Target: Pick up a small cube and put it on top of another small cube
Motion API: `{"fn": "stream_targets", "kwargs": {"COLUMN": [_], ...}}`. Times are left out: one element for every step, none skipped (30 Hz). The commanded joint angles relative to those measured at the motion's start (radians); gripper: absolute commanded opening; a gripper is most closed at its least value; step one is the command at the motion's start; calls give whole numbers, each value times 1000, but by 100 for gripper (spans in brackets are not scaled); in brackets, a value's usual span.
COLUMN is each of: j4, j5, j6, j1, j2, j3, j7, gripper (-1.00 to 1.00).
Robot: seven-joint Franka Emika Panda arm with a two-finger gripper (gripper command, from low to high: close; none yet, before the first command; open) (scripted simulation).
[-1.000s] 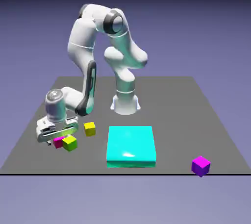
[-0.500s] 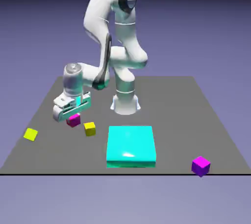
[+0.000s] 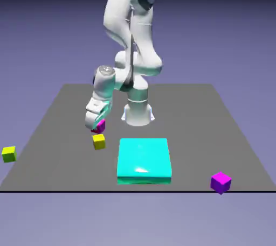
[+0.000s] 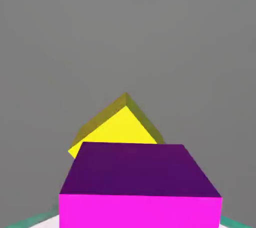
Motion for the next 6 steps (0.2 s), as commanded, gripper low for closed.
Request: {"fn": "stream_targets", "kwargs": {"j4": [8,16,24,26,26,26], "j5": [-43,-87,-130,-143,-143,-143], "j6": [25,48,72,79,79,79], "j1": [2,4,7,8,8,8], "j2": [33,66,99,110,110,110], "j3": [-15,-30,-46,-50,-50,-50], "j7": [33,67,101,111,111,111], "gripper": [-100,-100,-100,-100,100,100]}}
